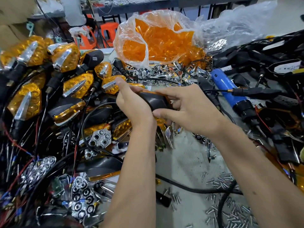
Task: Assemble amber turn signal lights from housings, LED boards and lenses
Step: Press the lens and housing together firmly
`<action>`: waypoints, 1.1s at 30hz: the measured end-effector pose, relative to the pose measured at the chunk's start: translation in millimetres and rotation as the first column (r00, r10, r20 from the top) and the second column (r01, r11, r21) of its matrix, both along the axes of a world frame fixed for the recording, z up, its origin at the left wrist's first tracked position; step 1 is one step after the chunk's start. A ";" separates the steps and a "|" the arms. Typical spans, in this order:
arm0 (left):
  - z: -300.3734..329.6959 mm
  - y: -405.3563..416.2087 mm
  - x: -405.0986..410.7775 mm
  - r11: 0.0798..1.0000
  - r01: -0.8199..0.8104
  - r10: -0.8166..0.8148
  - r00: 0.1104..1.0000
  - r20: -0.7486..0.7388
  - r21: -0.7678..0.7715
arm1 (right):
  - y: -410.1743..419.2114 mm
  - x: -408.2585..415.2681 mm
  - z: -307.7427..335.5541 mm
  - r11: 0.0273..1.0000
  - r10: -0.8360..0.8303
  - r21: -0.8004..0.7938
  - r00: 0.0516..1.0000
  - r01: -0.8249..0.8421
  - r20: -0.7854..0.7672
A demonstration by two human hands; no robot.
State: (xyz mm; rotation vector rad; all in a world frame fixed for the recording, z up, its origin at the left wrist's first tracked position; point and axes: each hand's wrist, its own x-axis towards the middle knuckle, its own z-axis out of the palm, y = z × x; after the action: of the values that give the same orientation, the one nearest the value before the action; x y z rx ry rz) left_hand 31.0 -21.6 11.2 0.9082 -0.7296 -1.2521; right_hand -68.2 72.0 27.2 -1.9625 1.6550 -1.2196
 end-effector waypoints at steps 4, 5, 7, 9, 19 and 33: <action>-0.2 -0.5 2.0 0.992 -0.026 0.035 0.997 0.073 -0.121 | -0.4 -0.5 -3.0 0.999 0.025 0.025 0.999 -0.026 0.047; -1.4 -1.3 3.5 0.993 -0.010 0.021 0.996 0.088 -0.120 | -0.6 -0.5 -3.7 0.999 0.028 0.026 0.999 -0.029 0.047; -3.3 -3.4 4.8 0.991 0.029 -0.013 0.993 0.120 -0.132 | -1.3 -1.2 -4.6 0.999 0.029 0.016 0.999 -0.030 0.041; -3.7 -4.3 4.3 0.985 0.056 -0.030 0.987 0.157 -0.161 | -2.1 -2.8 -5.4 1.000 0.021 0.001 0.998 -0.021 0.051; -3.1 7.7 -8.8 0.978 0.191 -0.202 0.968 -0.146 -0.084 | 1.1 -10.6 -7.6 0.993 -0.076 -0.088 0.997 0.079 0.034; 4.8 0.3 6.4 0.969 0.246 -0.211 0.872 -0.442 0.023 | -2.3 2.2 -5.9 0.980 -0.134 -0.177 0.966 0.094 -0.223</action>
State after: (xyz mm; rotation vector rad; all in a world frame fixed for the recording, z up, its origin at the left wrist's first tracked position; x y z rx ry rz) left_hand 37.4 -21.3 16.1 0.5770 -0.4366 -1.6383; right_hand -66.0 69.7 21.3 -2.2128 1.8574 -1.2421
